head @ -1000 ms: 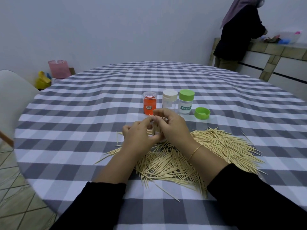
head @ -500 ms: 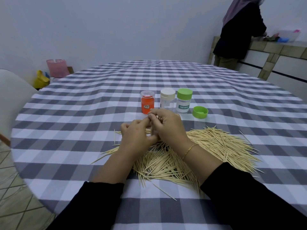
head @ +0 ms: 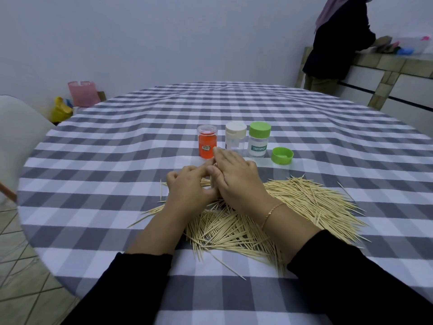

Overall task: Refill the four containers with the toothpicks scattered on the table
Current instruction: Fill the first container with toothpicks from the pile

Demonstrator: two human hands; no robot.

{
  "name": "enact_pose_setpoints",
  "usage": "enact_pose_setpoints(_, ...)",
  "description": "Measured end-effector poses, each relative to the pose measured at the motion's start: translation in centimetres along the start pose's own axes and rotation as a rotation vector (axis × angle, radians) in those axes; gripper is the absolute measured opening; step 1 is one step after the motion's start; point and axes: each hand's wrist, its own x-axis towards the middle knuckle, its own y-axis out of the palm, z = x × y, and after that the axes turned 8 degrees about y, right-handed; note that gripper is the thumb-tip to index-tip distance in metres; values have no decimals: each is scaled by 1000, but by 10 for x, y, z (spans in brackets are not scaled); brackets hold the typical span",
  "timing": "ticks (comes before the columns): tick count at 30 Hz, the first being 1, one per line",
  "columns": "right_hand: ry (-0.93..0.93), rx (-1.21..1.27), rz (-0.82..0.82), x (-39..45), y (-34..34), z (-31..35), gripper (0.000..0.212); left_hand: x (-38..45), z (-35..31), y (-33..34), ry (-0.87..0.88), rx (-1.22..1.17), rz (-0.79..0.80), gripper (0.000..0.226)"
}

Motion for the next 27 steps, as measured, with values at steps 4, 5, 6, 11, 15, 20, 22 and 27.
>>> enact_pose_setpoints(4,-64,-39,38,-3,-1,-1,53,-1,1,0,3,18,-10,58)
enact_pose_setpoints(5,-68,-50,28,-4,-1,-3,52,-1,1,1,2,24,-14,56)
enact_pose_setpoints(6,-59,-67,7,-5,-2,-5,51,-1,2,2,-3,25,-19,53)
enact_pose_setpoints(11,-78,70,-41,-8,2,-9,51,0,2,3,-25,29,-4,53)
enact_pose_setpoints(15,-40,150,-126,-14,7,-13,59,-1,3,3,-44,20,14,57)
enact_pose_setpoints(20,55,-19,-83,-12,1,-16,65,-1,4,2,-36,45,33,61)
enact_pose_setpoints(22,66,-61,-23,-8,-1,-14,63,-1,3,1,-39,31,32,58)
enact_pose_setpoints(27,64,-25,56,1,1,-9,68,-2,1,-2,-34,-18,52,63)
